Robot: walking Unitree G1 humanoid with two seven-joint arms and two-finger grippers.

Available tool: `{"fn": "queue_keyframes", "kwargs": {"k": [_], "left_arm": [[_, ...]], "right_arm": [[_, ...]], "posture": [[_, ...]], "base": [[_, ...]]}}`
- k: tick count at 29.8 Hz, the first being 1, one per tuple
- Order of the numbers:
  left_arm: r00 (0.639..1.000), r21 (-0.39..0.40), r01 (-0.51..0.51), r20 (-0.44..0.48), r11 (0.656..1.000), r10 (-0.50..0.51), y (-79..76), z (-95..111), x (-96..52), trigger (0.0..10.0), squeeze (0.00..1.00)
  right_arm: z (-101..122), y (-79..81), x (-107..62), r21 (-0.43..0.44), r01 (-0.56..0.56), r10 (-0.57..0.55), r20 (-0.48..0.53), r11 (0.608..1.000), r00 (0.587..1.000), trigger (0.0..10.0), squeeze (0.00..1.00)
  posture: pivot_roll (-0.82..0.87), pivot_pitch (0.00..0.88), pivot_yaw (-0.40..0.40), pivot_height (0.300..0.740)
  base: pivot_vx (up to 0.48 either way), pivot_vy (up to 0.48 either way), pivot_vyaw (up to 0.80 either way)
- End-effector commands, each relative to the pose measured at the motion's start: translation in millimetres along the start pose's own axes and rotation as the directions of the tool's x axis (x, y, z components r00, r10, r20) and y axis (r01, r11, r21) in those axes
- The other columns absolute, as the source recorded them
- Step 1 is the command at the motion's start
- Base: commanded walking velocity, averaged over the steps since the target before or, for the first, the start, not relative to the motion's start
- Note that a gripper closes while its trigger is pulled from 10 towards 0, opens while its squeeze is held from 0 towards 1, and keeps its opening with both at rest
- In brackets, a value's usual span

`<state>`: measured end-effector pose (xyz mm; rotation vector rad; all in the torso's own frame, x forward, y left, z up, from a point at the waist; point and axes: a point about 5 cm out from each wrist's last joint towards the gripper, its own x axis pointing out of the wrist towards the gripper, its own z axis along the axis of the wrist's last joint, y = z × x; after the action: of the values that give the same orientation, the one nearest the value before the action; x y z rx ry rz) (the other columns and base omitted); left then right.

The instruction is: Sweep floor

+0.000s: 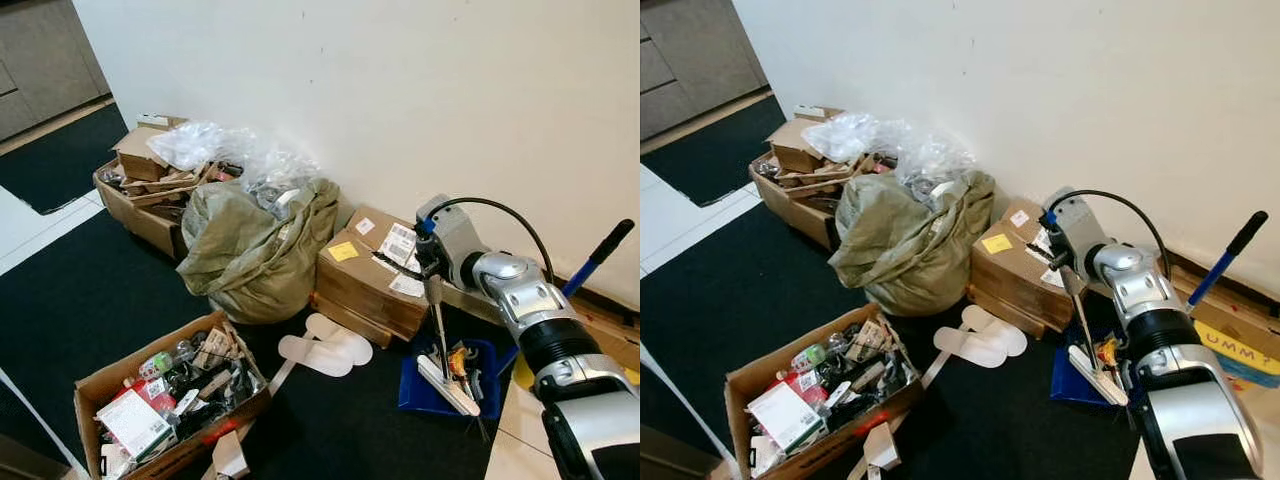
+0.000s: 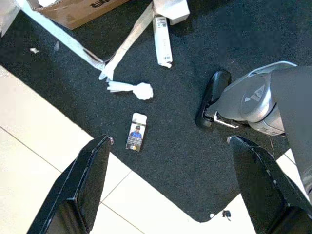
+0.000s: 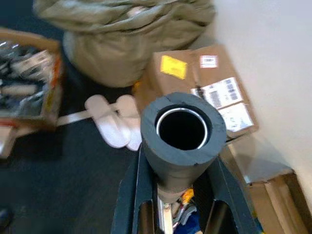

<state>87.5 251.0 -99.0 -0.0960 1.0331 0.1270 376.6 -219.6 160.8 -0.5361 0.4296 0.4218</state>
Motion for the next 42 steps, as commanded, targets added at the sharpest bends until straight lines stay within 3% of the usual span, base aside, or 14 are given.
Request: {"fn": "queue_keyframes", "kwargs": {"k": [1,14,18,33,42], "left_arm": [[0.999,-0.012,-0.007,-0.032,1.0,0.006,1.0,-8.0,-2.1,10.0,0.0],[1.0,-0.014,-0.008,-0.03,1.0,0.007,1.2,-7.6,-2.0,10.0,0.0],[0.999,-0.013,-0.007,-0.031,1.0,0.007,1.3,-7.8,-2.1,10.0,0.0],[0.999,-0.011,-0.006,-0.033,1.0,0.006,1.7,-8.8,-2.6,10.0,0.0],[0.999,-0.011,-0.009,-0.034,1.0,0.008,2.5,-8.9,-2.8,10.0,0.0]], "right_arm": [[-14.5,4.0,-3.0,-0.003,-0.078,0.078,-0.086,0.997,0.993,10.0,0.0],[-16.2,5.6,-12.9,-0.041,-0.213,0.206,-0.132,0.976,0.97,10.0,0.0],[-16.7,8.5,-22.4,-0.056,-0.319,0.308,-0.153,0.946,0.939,10.0,0.0],[-10.9,9.4,-34.6,-0.08,-0.43,0.413,-0.169,0.899,0.895,10.0,0.0],[-10.8,11.5,-49.8,-0.081,-0.534,0.51,-0.203,0.842,0.836,10.0,0.0]], "posture": [[-0.04,0.132,0.008,0.74],[-0.04,0.131,0.009,0.74],[-0.04,0.132,0.009,0.74],[-0.04,0.136,0.008,0.74],[-0.04,0.143,0.011,0.74]], "base": [[0.0,0.0,0.0],[0.0,0.0,0.0],[0.0,0.0,0.0],[0.0,0.0,0.0],[0.0,0.0,0.0]]}}
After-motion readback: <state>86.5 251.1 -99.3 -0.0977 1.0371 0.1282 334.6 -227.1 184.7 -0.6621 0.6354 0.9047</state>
